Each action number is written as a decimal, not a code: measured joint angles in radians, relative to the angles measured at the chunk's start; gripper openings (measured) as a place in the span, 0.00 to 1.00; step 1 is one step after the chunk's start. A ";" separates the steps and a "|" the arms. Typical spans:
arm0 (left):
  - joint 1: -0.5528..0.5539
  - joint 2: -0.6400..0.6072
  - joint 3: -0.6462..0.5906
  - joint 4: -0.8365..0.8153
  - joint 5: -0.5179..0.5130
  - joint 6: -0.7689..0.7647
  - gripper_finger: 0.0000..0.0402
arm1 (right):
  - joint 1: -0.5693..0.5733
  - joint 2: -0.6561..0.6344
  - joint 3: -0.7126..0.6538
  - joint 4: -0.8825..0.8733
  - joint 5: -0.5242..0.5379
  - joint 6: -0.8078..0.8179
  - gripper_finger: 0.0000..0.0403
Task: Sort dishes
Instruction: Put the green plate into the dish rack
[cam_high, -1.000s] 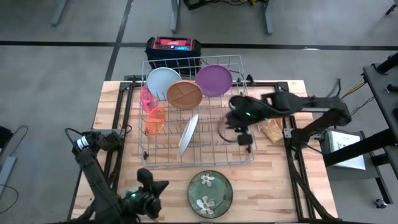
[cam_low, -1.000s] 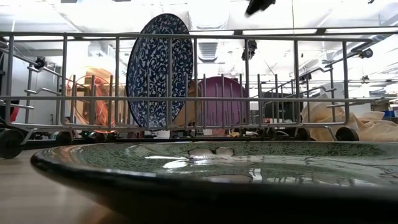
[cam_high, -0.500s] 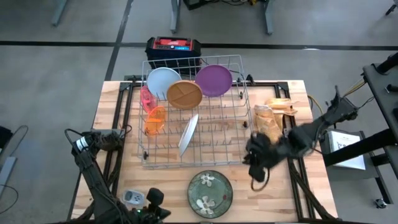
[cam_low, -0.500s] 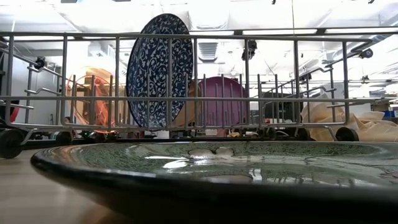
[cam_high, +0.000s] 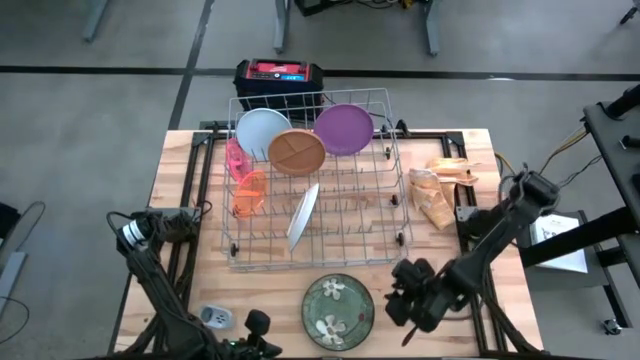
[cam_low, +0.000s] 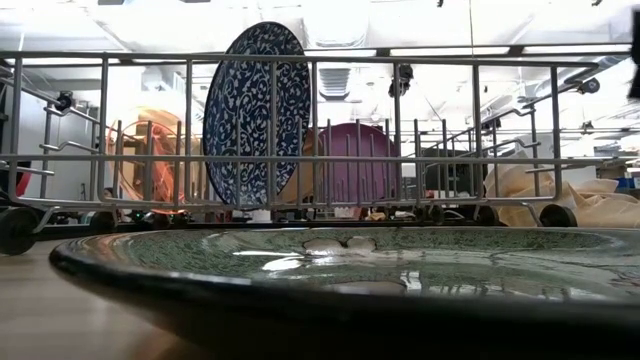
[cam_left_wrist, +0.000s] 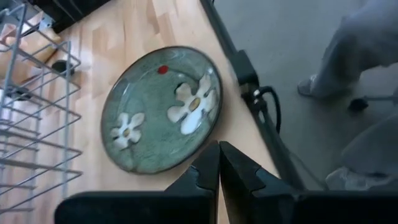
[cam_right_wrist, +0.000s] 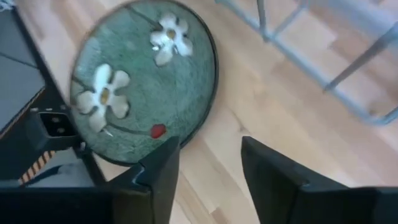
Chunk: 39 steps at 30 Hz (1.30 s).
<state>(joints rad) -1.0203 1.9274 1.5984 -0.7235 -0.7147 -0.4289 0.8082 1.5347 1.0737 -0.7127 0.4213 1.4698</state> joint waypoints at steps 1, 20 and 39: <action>0.000 0.000 -0.011 0.019 -0.003 0.002 0.00 | 0.004 0.025 -0.001 0.009 0.000 0.019 0.44; 0.009 0.183 -0.041 0.212 -0.114 -0.008 0.00 | 0.010 0.338 0.056 0.209 -0.002 0.145 0.62; 0.093 0.317 -0.056 0.191 -0.179 -0.076 0.00 | 0.017 0.422 0.028 0.380 0.095 0.205 0.58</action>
<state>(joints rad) -0.9271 2.2446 1.5421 -0.5322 -0.8940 -0.5048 0.8249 1.9568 1.1018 -0.3322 0.5163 1.6745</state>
